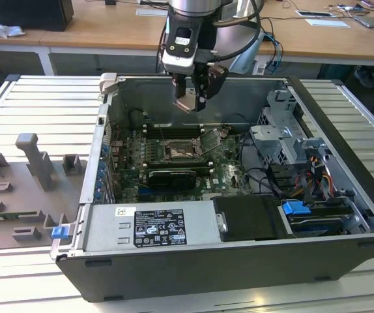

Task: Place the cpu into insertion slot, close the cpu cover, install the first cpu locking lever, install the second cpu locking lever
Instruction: 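Place the cpu into insertion slot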

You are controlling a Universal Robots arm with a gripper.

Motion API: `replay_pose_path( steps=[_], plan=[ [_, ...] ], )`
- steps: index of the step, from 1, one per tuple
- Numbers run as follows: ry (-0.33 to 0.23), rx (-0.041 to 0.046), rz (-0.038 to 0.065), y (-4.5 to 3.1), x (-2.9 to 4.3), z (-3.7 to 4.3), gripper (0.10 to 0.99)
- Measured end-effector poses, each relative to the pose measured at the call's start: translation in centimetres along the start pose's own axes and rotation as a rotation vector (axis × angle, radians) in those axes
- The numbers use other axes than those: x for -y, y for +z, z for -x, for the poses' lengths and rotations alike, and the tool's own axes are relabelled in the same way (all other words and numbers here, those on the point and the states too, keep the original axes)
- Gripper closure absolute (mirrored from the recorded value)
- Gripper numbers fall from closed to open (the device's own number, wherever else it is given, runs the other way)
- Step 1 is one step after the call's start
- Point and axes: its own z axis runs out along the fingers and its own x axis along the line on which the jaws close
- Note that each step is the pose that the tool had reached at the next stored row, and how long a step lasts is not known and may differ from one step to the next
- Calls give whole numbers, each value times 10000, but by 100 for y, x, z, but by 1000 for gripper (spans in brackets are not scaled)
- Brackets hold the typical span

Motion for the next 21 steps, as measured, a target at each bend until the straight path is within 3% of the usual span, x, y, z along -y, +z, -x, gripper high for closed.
replay_pose_path(
  steps=[8,21],
  plan=[
    [316,37,-2,37,3,1,545],
    [365,42,-2,68,6,1,545]
  ],
)
